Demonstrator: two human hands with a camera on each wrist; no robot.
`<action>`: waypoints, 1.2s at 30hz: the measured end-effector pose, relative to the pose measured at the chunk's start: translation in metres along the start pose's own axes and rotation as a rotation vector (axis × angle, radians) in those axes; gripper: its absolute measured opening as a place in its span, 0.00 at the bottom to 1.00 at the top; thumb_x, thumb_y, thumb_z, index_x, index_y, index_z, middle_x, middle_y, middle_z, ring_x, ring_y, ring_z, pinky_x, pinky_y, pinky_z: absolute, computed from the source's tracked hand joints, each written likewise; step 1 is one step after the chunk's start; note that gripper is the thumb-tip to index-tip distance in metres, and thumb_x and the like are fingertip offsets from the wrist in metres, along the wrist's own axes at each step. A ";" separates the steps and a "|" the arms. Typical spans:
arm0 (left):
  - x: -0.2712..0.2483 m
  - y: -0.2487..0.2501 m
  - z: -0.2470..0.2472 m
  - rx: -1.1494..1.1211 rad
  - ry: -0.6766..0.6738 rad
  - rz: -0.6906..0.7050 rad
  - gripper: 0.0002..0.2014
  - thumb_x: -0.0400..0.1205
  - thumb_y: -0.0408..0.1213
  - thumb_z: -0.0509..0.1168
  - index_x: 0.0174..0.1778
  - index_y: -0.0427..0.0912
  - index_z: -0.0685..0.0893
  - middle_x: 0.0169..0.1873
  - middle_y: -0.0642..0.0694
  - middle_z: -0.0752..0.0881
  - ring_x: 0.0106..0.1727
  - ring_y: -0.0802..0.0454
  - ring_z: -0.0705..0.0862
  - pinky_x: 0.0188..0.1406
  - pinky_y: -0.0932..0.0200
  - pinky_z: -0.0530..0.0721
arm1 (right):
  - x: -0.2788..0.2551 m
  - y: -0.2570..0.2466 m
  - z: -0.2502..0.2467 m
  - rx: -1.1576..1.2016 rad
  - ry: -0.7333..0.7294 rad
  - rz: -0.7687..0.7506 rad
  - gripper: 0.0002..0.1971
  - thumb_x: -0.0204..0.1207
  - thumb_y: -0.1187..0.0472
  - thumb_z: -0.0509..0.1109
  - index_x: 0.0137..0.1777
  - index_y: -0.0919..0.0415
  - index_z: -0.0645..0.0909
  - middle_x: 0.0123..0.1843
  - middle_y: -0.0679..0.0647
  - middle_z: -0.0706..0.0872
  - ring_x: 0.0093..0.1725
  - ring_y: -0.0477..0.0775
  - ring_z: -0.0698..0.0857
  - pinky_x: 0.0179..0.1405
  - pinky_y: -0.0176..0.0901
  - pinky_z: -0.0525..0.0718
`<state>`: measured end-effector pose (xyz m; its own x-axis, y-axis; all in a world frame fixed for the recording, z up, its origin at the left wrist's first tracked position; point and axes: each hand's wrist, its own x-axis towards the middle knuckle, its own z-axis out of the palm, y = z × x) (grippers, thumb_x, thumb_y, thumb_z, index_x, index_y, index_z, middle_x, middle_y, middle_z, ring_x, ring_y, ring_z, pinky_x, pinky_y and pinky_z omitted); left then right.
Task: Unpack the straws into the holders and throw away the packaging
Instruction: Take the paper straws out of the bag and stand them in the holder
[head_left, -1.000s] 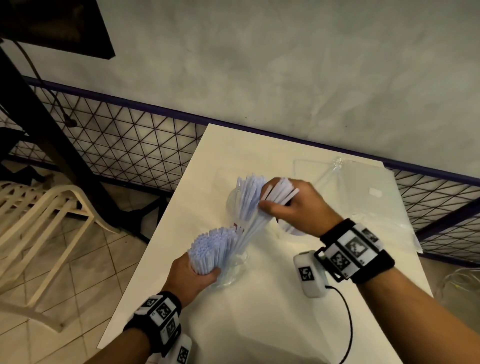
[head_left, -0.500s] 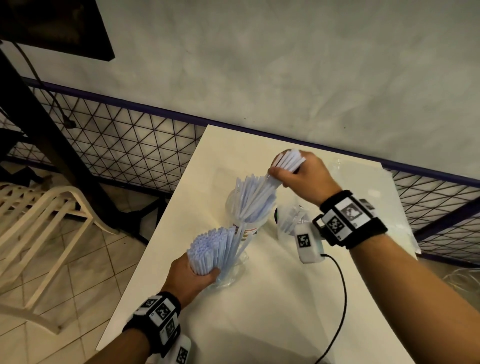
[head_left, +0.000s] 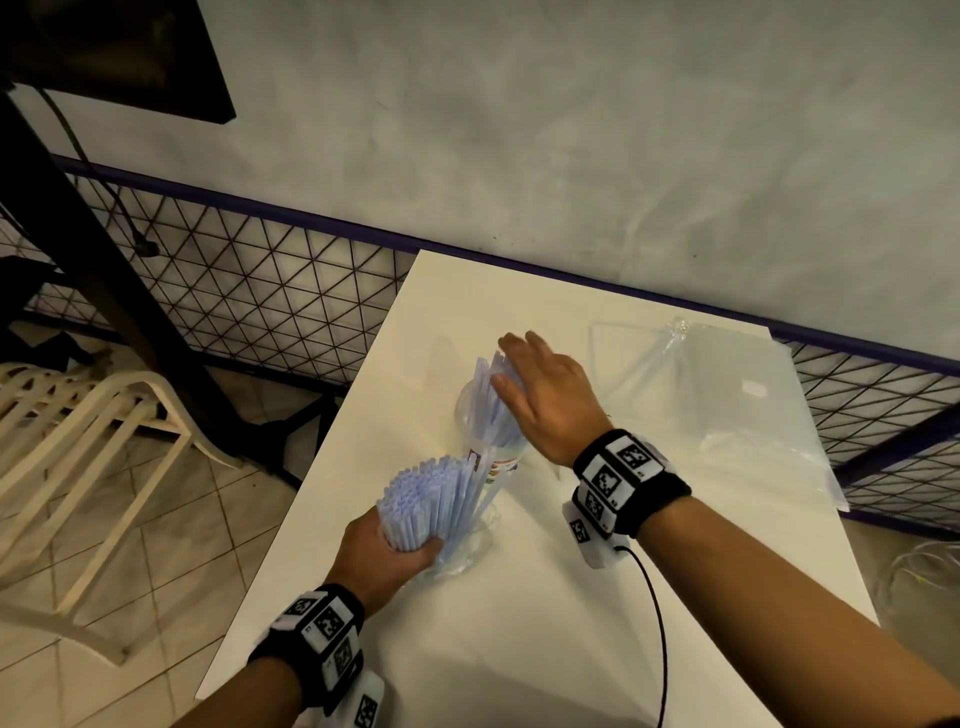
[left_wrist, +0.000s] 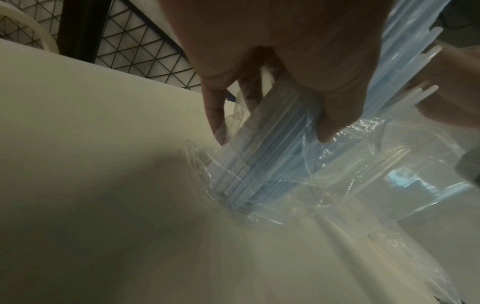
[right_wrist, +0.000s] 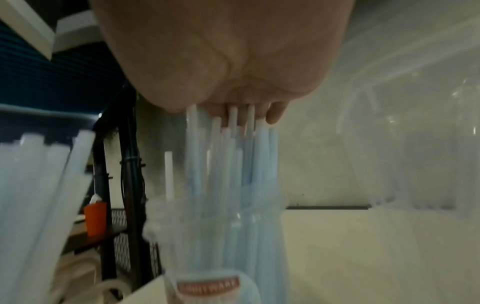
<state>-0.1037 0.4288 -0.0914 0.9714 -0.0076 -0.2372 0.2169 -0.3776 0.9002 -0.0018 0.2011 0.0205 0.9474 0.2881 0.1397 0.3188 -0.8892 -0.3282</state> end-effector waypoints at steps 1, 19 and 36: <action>0.000 0.000 0.000 -0.001 0.000 0.001 0.24 0.66 0.37 0.81 0.56 0.49 0.81 0.44 0.56 0.87 0.47 0.64 0.86 0.35 0.81 0.79 | -0.001 0.001 0.005 -0.017 -0.035 -0.006 0.38 0.82 0.36 0.41 0.84 0.60 0.63 0.85 0.55 0.67 0.86 0.57 0.59 0.81 0.57 0.63; 0.000 -0.003 0.001 -0.014 0.032 -0.015 0.23 0.65 0.36 0.82 0.54 0.45 0.83 0.43 0.55 0.87 0.46 0.57 0.87 0.34 0.78 0.81 | 0.025 0.002 0.021 -0.176 0.108 -0.074 0.22 0.88 0.47 0.51 0.70 0.51 0.81 0.78 0.47 0.78 0.82 0.54 0.69 0.71 0.53 0.61; 0.001 -0.005 0.005 -0.022 0.053 -0.012 0.21 0.66 0.34 0.81 0.53 0.44 0.84 0.43 0.53 0.89 0.44 0.62 0.87 0.37 0.78 0.79 | -0.066 -0.029 0.024 0.315 -0.082 -0.097 0.14 0.78 0.47 0.74 0.59 0.53 0.86 0.56 0.46 0.90 0.53 0.46 0.86 0.54 0.44 0.83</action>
<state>-0.1043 0.4262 -0.0981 0.9725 0.0461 -0.2284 0.2296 -0.3567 0.9056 -0.0727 0.2163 -0.0019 0.9074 0.4050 0.1128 0.3888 -0.7065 -0.5914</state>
